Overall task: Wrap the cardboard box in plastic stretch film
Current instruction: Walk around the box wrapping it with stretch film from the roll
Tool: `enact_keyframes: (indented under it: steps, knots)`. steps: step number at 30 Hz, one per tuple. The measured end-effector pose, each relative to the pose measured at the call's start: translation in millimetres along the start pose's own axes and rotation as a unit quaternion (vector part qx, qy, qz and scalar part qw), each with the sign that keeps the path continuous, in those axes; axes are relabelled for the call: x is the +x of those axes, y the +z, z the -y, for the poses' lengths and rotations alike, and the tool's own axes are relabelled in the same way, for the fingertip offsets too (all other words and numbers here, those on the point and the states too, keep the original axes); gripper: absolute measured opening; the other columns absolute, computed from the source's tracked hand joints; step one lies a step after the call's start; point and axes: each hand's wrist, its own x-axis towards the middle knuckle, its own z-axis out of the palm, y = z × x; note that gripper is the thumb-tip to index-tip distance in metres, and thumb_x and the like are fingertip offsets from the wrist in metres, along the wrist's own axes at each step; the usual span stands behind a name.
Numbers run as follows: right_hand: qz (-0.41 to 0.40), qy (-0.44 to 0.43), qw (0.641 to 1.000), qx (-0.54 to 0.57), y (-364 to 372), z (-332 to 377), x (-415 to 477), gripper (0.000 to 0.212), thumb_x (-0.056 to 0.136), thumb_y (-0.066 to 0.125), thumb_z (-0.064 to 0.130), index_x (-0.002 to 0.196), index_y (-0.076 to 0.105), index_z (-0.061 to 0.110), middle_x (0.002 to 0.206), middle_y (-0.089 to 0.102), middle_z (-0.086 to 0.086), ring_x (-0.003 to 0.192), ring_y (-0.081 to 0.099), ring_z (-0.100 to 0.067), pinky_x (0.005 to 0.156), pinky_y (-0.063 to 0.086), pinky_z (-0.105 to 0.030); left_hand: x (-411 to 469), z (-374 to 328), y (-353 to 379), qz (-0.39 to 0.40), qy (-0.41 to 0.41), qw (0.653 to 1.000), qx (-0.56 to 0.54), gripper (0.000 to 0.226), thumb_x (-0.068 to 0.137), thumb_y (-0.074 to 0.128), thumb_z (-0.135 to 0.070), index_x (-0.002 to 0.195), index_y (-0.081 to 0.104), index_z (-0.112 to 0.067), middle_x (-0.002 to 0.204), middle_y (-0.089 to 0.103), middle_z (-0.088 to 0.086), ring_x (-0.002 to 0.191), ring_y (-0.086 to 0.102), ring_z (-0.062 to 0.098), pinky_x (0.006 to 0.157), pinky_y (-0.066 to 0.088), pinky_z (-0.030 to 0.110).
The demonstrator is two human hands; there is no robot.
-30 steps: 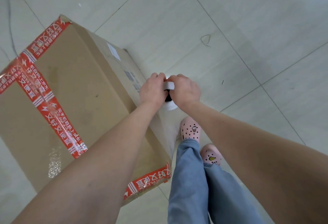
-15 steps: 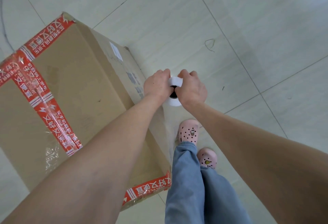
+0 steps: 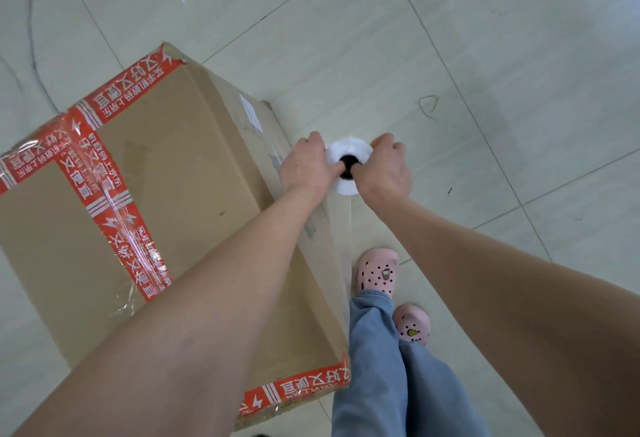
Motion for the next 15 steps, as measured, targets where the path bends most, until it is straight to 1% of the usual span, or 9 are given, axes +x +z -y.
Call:
enact_keyframes:
  steps: [2,3,5,7,9,11,12,13,15]
  knots:
    - [-0.009,-0.002,1.0,0.008,0,4,2,0.032,0.086,0.056,0.012,0.115,0.045,0.016,0.117,0.046,-0.004,0.076,0.05,-0.027,0.064,0.035,-0.033,8,-4,-3,0.005,0.055,0.998,0.039,0.041,0.082,0.063,-0.03,0.118,0.047,-0.016,0.113,0.051,0.004,0.092,0.058,0.026,0.064,0.041,0.033]
    - [-0.011,-0.009,1.0,0.0,0,7,4,0.032,0.085,0.054,0.009,0.115,0.046,0.018,0.116,0.046,-0.004,0.075,0.05,-0.027,0.063,0.035,-0.032,12,-7,-4,0.007,0.081,0.995,0.059,0.043,0.083,0.061,-0.025,0.122,0.045,-0.018,0.117,0.048,0.004,0.094,0.058,0.025,0.062,0.039,0.033]
    - [-0.01,-0.034,0.999,-0.033,0,13,6,0.032,0.085,0.05,0.008,0.114,0.048,0.021,0.115,0.046,-0.003,0.073,0.05,-0.026,0.062,0.034,-0.031,19,-9,-5,0.012,0.121,0.989,0.082,0.042,0.085,0.057,-0.019,0.125,0.045,-0.02,0.12,0.046,0.003,0.098,0.056,0.024,0.062,0.036,0.032]
    - [-0.008,-0.08,0.993,-0.084,-1,22,12,0.029,0.086,0.049,0.01,0.113,0.05,0.023,0.112,0.046,-0.003,0.072,0.049,-0.026,0.062,0.033,-0.031,26,-9,-4,0.005,0.147,0.985,0.093,0.036,0.087,0.054,-0.016,0.123,0.048,-0.019,0.118,0.048,0.003,0.1,0.055,0.023,0.062,0.036,0.032]
    - [-0.002,-0.137,0.981,-0.136,-4,32,18,0.028,0.087,0.049,0.011,0.112,0.052,0.024,0.11,0.048,-0.003,0.075,0.05,-0.027,0.062,0.034,-0.032,31,-8,-5,-0.007,0.141,0.987,0.075,0.03,0.088,0.052,-0.015,0.118,0.05,-0.017,0.111,0.051,0.004,0.096,0.056,0.024,0.062,0.036,0.033]
    - [0.016,-0.178,0.971,-0.161,-6,41,27,0.031,0.088,0.048,0.01,0.116,0.051,0.023,0.112,0.05,-0.003,0.083,0.054,-0.028,0.064,0.035,-0.032,38,-6,-8,-0.014,0.105,0.994,0.032,0.027,0.087,0.051,-0.017,0.114,0.052,-0.015,0.104,0.053,0.005,0.091,0.056,0.025,0.062,0.035,0.033]
    - [0.023,-0.176,0.972,-0.153,-6,44,32,0.032,0.088,0.048,0.01,0.118,0.05,0.02,0.114,0.051,-0.002,0.089,0.056,-0.028,0.066,0.036,-0.032,42,-6,-10,-0.013,0.085,0.996,0.016,0.027,0.086,0.052,-0.017,0.113,0.054,-0.015,0.103,0.053,0.006,0.091,0.056,0.026,0.062,0.035,0.032]
    - [0.029,-0.154,0.979,-0.133,-8,46,36,0.032,0.089,0.049,0.011,0.12,0.047,0.017,0.117,0.051,-0.003,0.094,0.056,-0.028,0.067,0.037,-0.033,46,-6,-12,-0.008,0.068,0.998,0.002,0.027,0.086,0.053,-0.017,0.112,0.055,-0.015,0.104,0.053,0.007,0.091,0.056,0.027,0.063,0.035,0.031]
    - [0.045,-0.077,0.993,-0.083,-11,47,40,0.034,0.089,0.053,0.017,0.12,0.042,0.013,0.12,0.052,-0.005,0.094,0.055,-0.027,0.067,0.037,-0.033,52,-5,-15,0.008,0.045,0.999,-0.016,0.028,0.085,0.055,-0.018,0.113,0.055,-0.014,0.107,0.053,0.008,0.095,0.055,0.028,0.065,0.035,0.03]
